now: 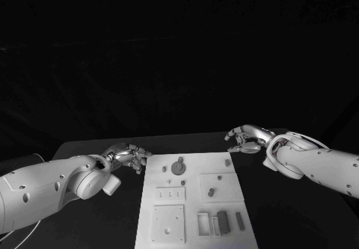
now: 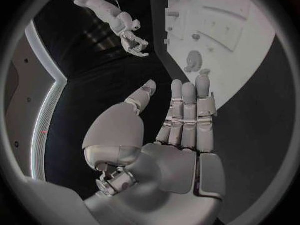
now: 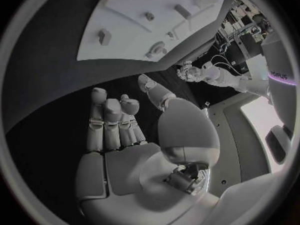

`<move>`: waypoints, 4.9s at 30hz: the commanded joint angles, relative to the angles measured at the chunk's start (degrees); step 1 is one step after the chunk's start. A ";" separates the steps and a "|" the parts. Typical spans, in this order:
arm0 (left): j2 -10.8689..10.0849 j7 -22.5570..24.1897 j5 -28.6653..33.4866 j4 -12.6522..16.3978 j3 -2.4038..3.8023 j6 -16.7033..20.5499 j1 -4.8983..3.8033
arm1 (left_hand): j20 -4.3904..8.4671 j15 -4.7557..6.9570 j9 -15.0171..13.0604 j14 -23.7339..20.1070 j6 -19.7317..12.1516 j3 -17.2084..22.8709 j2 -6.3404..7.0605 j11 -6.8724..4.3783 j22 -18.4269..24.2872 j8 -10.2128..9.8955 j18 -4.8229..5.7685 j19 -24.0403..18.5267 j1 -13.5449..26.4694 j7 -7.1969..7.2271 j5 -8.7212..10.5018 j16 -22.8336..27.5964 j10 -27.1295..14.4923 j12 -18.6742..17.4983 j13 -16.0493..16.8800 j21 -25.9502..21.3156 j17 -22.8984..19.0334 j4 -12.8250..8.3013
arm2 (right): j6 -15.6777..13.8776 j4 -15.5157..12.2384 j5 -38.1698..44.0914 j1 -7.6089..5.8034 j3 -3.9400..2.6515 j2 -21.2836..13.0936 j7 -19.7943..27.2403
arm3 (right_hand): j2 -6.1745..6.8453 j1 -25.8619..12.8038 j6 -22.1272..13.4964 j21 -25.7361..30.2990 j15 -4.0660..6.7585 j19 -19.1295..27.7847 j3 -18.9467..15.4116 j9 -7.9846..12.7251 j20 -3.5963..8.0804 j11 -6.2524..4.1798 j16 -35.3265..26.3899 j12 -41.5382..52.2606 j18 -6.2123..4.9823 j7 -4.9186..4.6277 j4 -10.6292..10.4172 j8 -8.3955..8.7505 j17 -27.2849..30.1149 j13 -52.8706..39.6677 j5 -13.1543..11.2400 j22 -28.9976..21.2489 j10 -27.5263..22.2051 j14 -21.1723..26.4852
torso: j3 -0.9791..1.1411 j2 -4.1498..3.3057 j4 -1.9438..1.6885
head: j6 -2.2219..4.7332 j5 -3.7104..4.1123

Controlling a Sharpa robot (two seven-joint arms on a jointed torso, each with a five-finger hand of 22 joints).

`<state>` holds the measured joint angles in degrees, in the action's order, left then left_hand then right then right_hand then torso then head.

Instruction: Assemble the parts on the task board

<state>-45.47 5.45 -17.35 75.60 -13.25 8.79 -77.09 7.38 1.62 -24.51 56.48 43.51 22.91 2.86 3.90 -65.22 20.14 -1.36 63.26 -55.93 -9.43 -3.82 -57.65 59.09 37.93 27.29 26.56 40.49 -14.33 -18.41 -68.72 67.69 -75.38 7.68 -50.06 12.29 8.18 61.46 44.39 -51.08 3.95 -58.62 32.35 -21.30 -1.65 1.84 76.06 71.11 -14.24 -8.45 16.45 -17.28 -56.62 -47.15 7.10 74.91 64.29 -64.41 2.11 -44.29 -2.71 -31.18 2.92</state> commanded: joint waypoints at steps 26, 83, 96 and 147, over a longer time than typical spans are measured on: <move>0.04 0.87 0.02 -0.32 0.01 -0.65 0.21 | -0.10 0.00 -0.07 -0.55 0.66 0.04 0.30 0.16 0.01 -0.35 -2.73 -0.24 0.16 -0.93 0.01 0.34 -0.20 -0.68 -0.09 -0.39 -0.17 -0.41 | 0.21 9.49 2.43 7.66 0.29 3.12 4.79 | 1.73 2.73 -1.89 0.37 0.97 1.08 -0.79 0.16 -0.60 -1.05 0.10 -0.12 -0.76 1.23 0.22 0.39 -0.06 -0.18 0.26 0.55 -0.98 1.33 | -0.17 -0.08 -0.06 | -0.91 0.07; -0.38 0.39 0.02 0.53 0.03 -0.96 0.19 | -0.11 0.01 -0.16 -0.44 0.76 0.00 0.16 0.13 -0.09 -0.29 -2.78 -0.07 0.28 -0.90 0.03 0.21 0.05 -0.84 -0.01 -0.42 -0.20 -0.37 | 0.54 15.25 1.51 8.75 0.27 8.81 5.72 | -2.52 2.76 0.75 -0.30 1.13 0.68 -0.99 -0.75 -0.42 -1.21 1.23 0.69 -0.76 1.40 0.23 -1.88 -0.23 -0.74 0.57 0.95 -0.44 0.97 | -0.19 -0.09 -0.03 | -1.90 -0.66; -0.42 0.25 0.02 0.56 0.03 -1.04 0.18 | -0.12 0.01 -0.17 -0.44 0.76 0.00 0.14 0.12 -0.11 -0.29 -2.79 -0.05 0.28 -0.89 0.03 0.20 0.07 -0.89 0.01 -0.44 -0.22 -0.37 | -0.28 15.39 1.33 9.13 0.26 8.95 6.00 | -3.29 2.72 2.46 -0.71 0.96 0.35 -1.20 -1.15 -0.27 -0.91 1.71 1.09 -0.76 1.07 0.22 -2.79 -0.33 -0.99 0.70 1.04 -0.15 0.70 | -0.22 -0.02 -0.01 | -2.03 -0.66; -0.35 -0.19 -0.03 0.52 0.04 -1.28 0.18 | -0.13 0.01 -0.22 -0.47 0.75 0.02 0.04 0.13 -0.18 -0.29 -2.81 -0.03 0.25 -0.89 0.09 0.16 0.14 -1.06 0.07 -0.52 -0.26 -0.40 | -1.29 15.52 0.34 9.13 0.26 9.30 5.38 | -4.88 2.29 7.32 -1.60 0.75 -0.09 -1.27 -2.57 0.11 -0.79 2.63 1.82 -0.76 0.99 0.15 -4.65 -0.40 -1.38 0.44 1.00 0.53 0.17 | -0.20 -0.03 -0.02 | -2.20 -0.32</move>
<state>-45.87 4.96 -17.36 75.97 -13.25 8.27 -76.87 7.04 1.70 -24.65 56.38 43.51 22.91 2.86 3.78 -65.31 20.14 -1.38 63.18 -55.93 -9.45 -3.82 -57.65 59.20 37.26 27.31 26.38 40.32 -14.33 -19.29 -53.08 68.41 -66.27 7.94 -40.77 17.46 3.81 63.70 50.65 -52.36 4.23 -58.67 31.23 -23.82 -1.63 1.03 78.30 72.73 -14.18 -6.63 16.60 -21.58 -57.01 -48.48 7.54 74.92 64.54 -64.36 1.93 -44.32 -2.69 -33.36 2.55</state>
